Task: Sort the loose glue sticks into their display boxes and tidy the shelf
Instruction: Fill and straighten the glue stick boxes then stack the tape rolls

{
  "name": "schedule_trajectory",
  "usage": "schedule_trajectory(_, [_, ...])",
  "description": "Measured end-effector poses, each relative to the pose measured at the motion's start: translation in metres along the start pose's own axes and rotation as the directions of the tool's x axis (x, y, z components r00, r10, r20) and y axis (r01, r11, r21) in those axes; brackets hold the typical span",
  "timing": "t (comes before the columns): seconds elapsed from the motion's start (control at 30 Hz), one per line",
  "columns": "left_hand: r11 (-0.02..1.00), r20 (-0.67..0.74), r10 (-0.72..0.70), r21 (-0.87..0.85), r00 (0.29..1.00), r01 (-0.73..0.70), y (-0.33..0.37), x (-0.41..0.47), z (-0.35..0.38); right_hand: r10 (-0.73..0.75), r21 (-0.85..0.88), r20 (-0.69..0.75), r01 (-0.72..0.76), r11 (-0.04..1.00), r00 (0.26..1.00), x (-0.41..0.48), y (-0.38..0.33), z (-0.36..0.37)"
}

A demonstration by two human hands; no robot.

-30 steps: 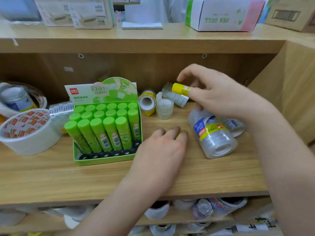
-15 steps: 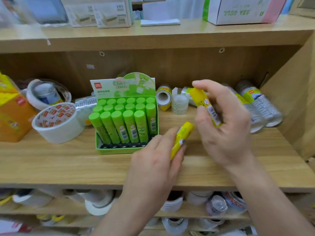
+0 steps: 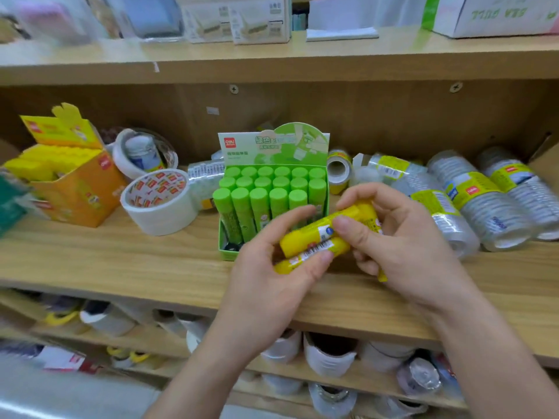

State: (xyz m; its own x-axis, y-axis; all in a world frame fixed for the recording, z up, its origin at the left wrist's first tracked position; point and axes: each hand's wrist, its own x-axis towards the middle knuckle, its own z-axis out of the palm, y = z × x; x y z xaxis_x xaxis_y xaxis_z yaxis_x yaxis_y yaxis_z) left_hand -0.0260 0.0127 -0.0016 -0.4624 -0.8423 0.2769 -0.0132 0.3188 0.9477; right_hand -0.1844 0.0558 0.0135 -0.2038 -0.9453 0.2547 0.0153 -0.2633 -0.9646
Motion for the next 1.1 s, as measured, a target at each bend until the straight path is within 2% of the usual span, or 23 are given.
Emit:
schedule_trajectory(0.13, [0.980, -0.182, -0.036, -0.199, 0.983, -0.001, -0.002, -0.001, -0.009, 0.020, 0.047, -0.022, -0.019, 0.999, 1.000, -0.002, 0.003, 0.001])
schedule_trajectory(0.23, [0.952, -0.249, -0.066, -0.306, 0.966, -0.014, -0.004, 0.001, -0.011, 0.064, 0.047, 0.056, -0.066, 0.997, 0.996, -0.004, 0.004, 0.002])
schedule_trajectory(0.53, [0.925, -0.176, -0.030, -0.377, 0.984, -0.040, -0.010, 0.001, -0.012, 0.186, -0.081, 0.267, -0.170, 0.982, 0.946, -0.006, 0.004, 0.003])
schedule_trajectory(0.8, [0.934, -0.224, 0.017, -0.345, 0.975, -0.096, -0.005, 0.000, -0.042, 0.188, 0.084, 0.244, -0.214, 0.973, 0.951, -0.002, 0.001, 0.007])
schedule_trajectory(0.97, [0.931, -0.234, 0.007, -0.354, 0.972, -0.092, -0.005, 0.001, -0.065, 0.175, -0.010, 0.286, -0.179, 0.984, 0.942, 0.001, -0.001, 0.020])
schedule_trajectory(1.1, [0.931, -0.191, 0.024, -0.353, 0.981, -0.092, -0.008, 0.002, -0.079, 0.148, 0.043, 0.273, -0.166, 0.985, 0.951, 0.003, -0.003, 0.041])
